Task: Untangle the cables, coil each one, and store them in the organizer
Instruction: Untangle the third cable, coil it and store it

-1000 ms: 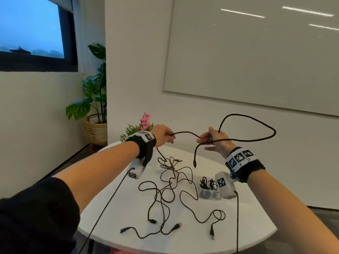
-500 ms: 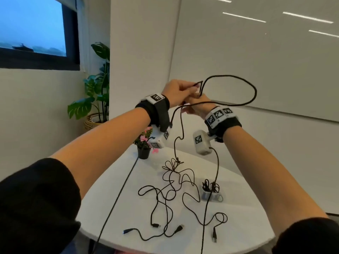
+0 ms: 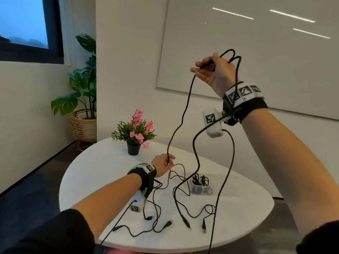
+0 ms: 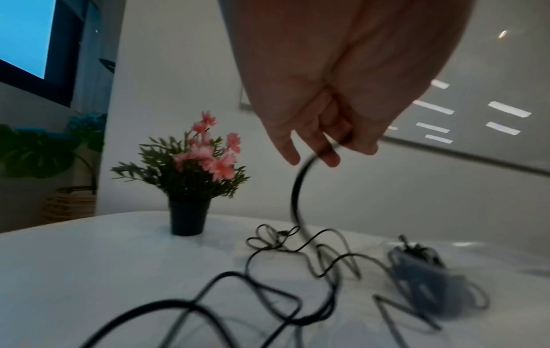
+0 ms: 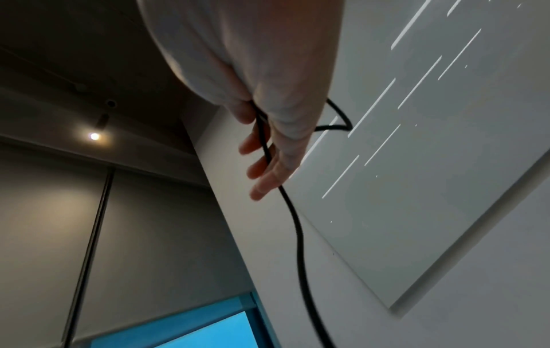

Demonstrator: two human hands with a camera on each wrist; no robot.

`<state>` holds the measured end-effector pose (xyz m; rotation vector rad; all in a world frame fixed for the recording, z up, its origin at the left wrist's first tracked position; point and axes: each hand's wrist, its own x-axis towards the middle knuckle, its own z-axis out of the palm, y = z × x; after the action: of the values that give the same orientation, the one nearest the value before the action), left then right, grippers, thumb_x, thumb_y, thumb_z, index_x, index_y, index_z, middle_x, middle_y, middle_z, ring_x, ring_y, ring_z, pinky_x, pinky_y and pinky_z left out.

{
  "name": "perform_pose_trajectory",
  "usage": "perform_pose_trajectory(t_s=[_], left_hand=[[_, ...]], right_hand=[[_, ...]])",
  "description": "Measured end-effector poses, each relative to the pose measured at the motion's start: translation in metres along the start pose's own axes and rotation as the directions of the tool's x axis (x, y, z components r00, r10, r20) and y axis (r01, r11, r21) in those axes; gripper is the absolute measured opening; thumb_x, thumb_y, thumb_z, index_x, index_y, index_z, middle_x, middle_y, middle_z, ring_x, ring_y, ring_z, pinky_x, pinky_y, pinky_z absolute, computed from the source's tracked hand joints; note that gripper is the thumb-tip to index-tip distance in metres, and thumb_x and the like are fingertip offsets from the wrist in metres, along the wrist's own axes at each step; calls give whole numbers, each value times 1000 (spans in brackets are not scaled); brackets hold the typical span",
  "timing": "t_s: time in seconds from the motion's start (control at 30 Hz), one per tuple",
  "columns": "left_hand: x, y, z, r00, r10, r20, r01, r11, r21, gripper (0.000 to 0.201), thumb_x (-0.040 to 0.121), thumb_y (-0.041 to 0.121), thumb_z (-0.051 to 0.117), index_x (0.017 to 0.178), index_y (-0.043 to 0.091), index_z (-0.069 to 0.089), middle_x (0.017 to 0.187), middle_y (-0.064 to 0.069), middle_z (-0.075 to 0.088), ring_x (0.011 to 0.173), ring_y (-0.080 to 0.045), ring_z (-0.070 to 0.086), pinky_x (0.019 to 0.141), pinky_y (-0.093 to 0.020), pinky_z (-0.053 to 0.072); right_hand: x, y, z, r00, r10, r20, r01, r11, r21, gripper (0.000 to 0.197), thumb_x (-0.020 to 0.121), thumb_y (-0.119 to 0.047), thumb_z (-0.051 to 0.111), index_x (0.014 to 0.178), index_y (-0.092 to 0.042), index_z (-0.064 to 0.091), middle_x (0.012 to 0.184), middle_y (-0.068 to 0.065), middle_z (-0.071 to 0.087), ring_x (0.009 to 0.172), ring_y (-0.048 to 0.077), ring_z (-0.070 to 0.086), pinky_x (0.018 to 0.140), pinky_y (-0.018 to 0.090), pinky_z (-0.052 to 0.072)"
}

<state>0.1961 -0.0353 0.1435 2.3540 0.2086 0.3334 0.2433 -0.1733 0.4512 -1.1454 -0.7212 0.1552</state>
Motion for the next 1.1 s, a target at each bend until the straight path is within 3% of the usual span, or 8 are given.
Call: perform_pose_trajectory(t_s=[0.2, 0.33, 0.5, 0.57, 0.63, 0.7, 0.93, 1.1], left_hand=[[-8, -41, -37, 976, -215, -28, 216, 976, 40, 29, 99, 21, 39, 97, 8, 64, 93, -8, 69, 93, -25, 64, 81, -25, 49], [0, -7, -83, 958, -260, -119, 225, 943, -246, 20, 98, 7, 33, 92, 12, 51, 69, -6, 52, 58, -23, 53, 41, -23, 43], [14, 49, -137, 952, -216, -219, 134, 933, -335, 19, 90, -4, 36, 78, 5, 48, 66, -9, 46, 62, -24, 49, 61, -33, 51], [12, 72, -154, 959, -193, -208, 99, 914, -393, 29, 87, -6, 36, 63, 8, 43, 61, -7, 38, 54, -21, 42, 57, -29, 52], [7, 85, -164, 965, -141, -220, 56, 934, -353, 29, 86, -7, 36, 64, 10, 44, 62, -6, 36, 53, -18, 37, 49, -23, 43], [2, 90, -169, 973, -105, -204, 34, 945, -326, 18, 89, -4, 39, 87, 10, 51, 69, -5, 43, 58, -15, 42, 52, -22, 40], [-1, 86, -163, 945, 9, -327, -85, 972, -218, 20, 88, 8, 56, 107, 6, 51, 84, 1, 48, 73, -17, 53, 70, -29, 49], [1, 90, -159, 893, -34, -450, -182, 884, -429, 15, 88, 15, 61, 90, 11, 47, 86, -3, 47, 72, -18, 55, 80, -35, 53]], right_hand=[[12, -33, -62, 932, -217, -289, 181, 973, -146, 28, 97, -22, 33, 74, -17, 48, 80, 0, 61, 76, 18, 66, 64, 25, 45], [4, -10, -73, 950, -192, -245, 113, 947, -302, 29, 97, -22, 32, 74, -18, 49, 80, -2, 58, 76, 15, 63, 66, 25, 46], [-10, 55, -50, 999, -39, -19, 24, 876, -482, 19, 99, -19, 37, 85, -17, 50, 83, 1, 56, 71, 16, 56, 64, 29, 45], [-19, 80, -42, 982, 107, 153, 56, 613, -788, 17, 93, -18, 54, 109, -15, 50, 107, 8, 59, 90, 25, 60, 81, 40, 51], [-28, 97, -35, 910, 361, 203, 147, 179, -973, 71, 83, -14, 68, 142, -16, 29, 139, 12, 46, 116, 30, 54, 98, 41, 46], [-37, 102, -26, 824, 544, 156, 190, -7, -982, 95, 81, -1, 68, 150, -24, 7, 151, 11, 30, 119, 32, 54, 97, 42, 48], [-49, 96, 14, 802, 521, 292, -163, 662, -732, 50, 97, -18, 48, 144, -13, 32, 142, 8, 46, 128, 23, 44, 101, 45, 42], [-54, 111, 35, 873, 465, 145, -278, 720, -635, 39, 100, -27, 36, 134, -9, 39, 126, 12, 57, 116, 26, 51, 99, 49, 38]])
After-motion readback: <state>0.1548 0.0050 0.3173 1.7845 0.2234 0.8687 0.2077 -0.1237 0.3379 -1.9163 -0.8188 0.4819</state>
